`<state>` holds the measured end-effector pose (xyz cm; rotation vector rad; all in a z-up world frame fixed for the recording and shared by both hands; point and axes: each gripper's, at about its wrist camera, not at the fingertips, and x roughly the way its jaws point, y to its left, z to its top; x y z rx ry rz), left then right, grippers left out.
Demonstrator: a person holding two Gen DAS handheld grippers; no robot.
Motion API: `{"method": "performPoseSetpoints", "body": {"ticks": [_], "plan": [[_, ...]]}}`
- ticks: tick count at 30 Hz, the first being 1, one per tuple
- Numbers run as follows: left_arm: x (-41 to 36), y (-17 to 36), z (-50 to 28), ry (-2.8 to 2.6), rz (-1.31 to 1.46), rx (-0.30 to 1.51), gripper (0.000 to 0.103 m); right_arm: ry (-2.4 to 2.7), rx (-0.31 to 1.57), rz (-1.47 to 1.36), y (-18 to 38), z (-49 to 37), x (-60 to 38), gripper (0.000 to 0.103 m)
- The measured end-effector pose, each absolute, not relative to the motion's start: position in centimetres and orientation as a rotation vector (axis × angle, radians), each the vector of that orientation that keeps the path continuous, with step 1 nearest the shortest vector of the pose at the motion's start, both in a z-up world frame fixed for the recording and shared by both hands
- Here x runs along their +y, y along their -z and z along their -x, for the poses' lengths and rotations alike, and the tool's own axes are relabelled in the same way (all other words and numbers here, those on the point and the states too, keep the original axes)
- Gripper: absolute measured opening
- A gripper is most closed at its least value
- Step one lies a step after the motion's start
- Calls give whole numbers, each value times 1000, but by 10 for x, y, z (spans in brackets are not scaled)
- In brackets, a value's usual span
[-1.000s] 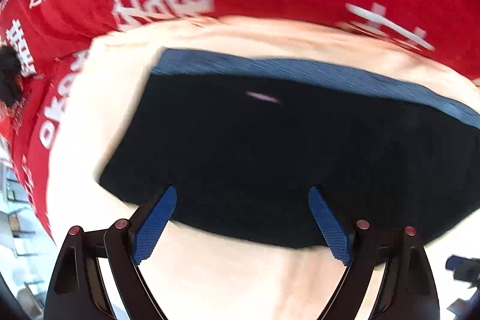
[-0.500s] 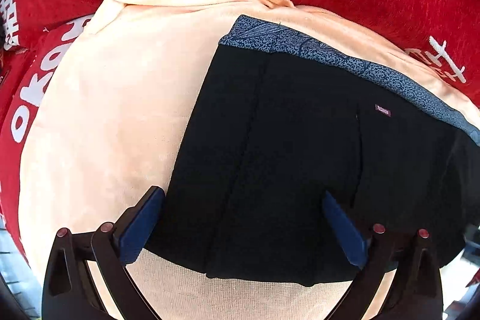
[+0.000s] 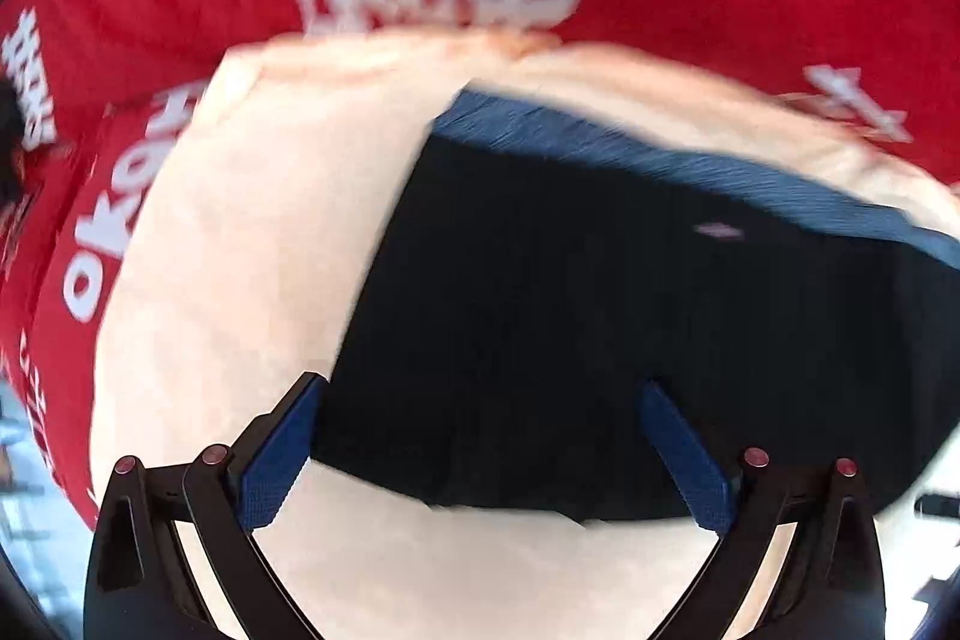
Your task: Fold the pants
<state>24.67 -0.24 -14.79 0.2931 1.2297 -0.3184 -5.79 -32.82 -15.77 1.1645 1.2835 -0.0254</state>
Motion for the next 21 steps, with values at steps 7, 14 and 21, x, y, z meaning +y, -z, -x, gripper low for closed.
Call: {"method": "performPoseSetpoints", "body": {"ticks": [7, 14, 21], "plan": [[-92, 123, -200, 419, -333, 1146, 103, 119, 1249, -734, 90, 53, -381, 21], [-72, 116, -218, 252, -364, 1116, 103, 148, 1297, -652, 105, 31, -409, 21], [-9, 107, -227, 126, -337, 1167, 103, 181, 1439, -693, 132, 79, -409, 21]]}}
